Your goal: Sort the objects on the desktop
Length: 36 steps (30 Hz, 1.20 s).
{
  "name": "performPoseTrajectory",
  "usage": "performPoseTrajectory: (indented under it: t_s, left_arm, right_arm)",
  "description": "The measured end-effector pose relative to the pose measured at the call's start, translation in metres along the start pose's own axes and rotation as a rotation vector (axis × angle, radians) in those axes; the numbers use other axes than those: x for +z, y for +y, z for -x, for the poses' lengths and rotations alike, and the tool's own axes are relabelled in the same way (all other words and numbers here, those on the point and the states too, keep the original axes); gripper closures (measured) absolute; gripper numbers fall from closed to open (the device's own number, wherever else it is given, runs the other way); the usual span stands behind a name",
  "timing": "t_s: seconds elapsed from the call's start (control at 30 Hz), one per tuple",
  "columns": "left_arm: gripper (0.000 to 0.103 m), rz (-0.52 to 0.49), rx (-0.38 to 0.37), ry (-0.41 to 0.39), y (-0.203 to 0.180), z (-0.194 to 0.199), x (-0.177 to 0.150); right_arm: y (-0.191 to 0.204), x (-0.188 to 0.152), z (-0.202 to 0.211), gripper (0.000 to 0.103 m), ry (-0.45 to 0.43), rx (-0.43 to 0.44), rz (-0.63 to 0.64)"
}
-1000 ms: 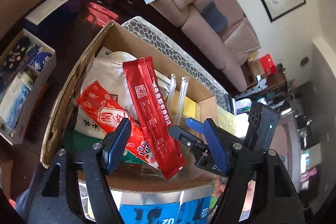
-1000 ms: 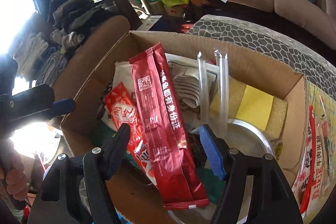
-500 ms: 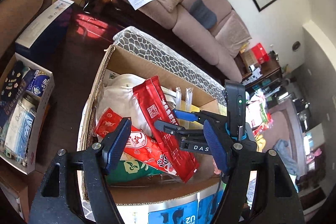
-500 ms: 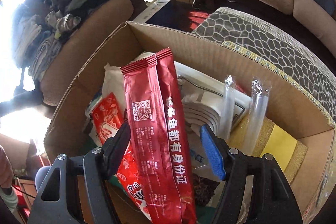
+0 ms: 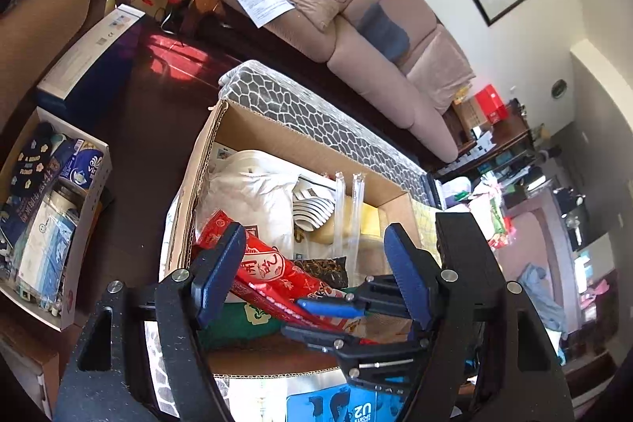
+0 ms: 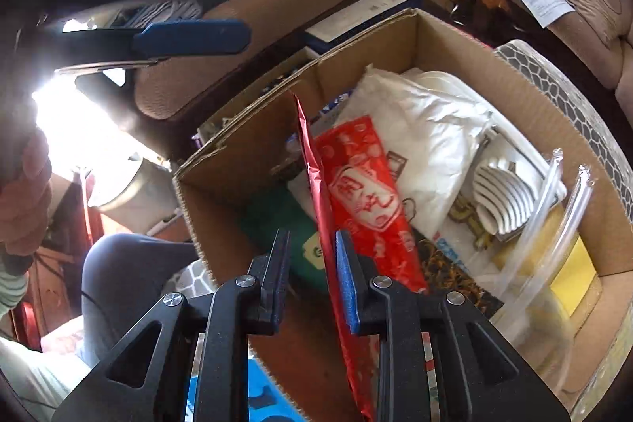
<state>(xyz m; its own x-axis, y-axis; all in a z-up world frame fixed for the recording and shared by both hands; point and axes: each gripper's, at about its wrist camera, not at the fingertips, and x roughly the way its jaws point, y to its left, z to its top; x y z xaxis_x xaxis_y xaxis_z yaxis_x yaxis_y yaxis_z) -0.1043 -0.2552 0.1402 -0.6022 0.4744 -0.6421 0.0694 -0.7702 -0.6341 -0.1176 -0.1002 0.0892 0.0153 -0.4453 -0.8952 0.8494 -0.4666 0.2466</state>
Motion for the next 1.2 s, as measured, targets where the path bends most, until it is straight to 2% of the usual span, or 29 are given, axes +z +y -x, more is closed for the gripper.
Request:
performPoseTrajectory:
  t_s: [0.2,0.3,0.43,0.47,0.5,0.57,0.67,0.8,0.93,1.03,1.1,1.2]
  left_arm:
    - [0.032,-0.043,0.011,0.047,-0.010,-0.003,-0.006]
    - [0.032,-0.081,0.031,0.097,-0.016,-0.011,-0.010]
    - [0.032,-0.157,0.058,0.185,-0.029,-0.027,-0.019]
    - [0.033,-0.183,0.082,0.208,-0.032,-0.032,-0.022]
    - [0.033,-0.211,0.106,0.226,-0.035,-0.036,-0.025]
    - [0.032,-0.264,0.154,0.272,-0.040,-0.047,-0.032]
    - [0.033,-0.284,0.193,0.332,-0.040,-0.063,-0.041]
    - [0.033,-0.273,0.176,0.316,-0.045,-0.065,-0.043]
    - [0.033,-0.352,0.256,0.309,-0.054,-0.072,-0.037]
    - [0.033,-0.408,0.264,0.332,-0.060,-0.072,-0.035]
    - [0.033,-0.452,0.269,0.348,-0.063,-0.073,-0.033]
    - [0.033,-0.466,0.282,0.353,-0.064,-0.075,-0.028]
  right_arm:
    - [0.016,-0.018,-0.009,0.075,0.058,0.027,-0.006]
    - [0.004,-0.025,-0.010,0.075,0.081,0.022,-0.076]
    - [-0.008,-0.036,0.002,0.074,0.039,0.063,-0.144]
    - [-0.011,-0.037,0.007,0.070,0.023,0.068,-0.159]
    - [-0.014,-0.040,0.013,0.061,0.005,0.066,-0.174]
    - [-0.023,-0.044,0.025,0.053,-0.027,0.049,-0.204]
    - [-0.040,-0.050,0.042,0.053,-0.064,0.003,-0.250]
    - [-0.055,-0.064,0.066,0.053,-0.122,-0.050,-0.297]
    - [-0.064,-0.081,0.086,0.051,-0.165,-0.046,-0.329]
    - [-0.065,-0.092,0.096,0.046,-0.186,-0.023,-0.324]
    - [-0.060,-0.092,0.094,0.038,-0.179,-0.008,-0.295]
    - [-0.054,-0.087,0.079,0.037,-0.141,-0.018,-0.250]
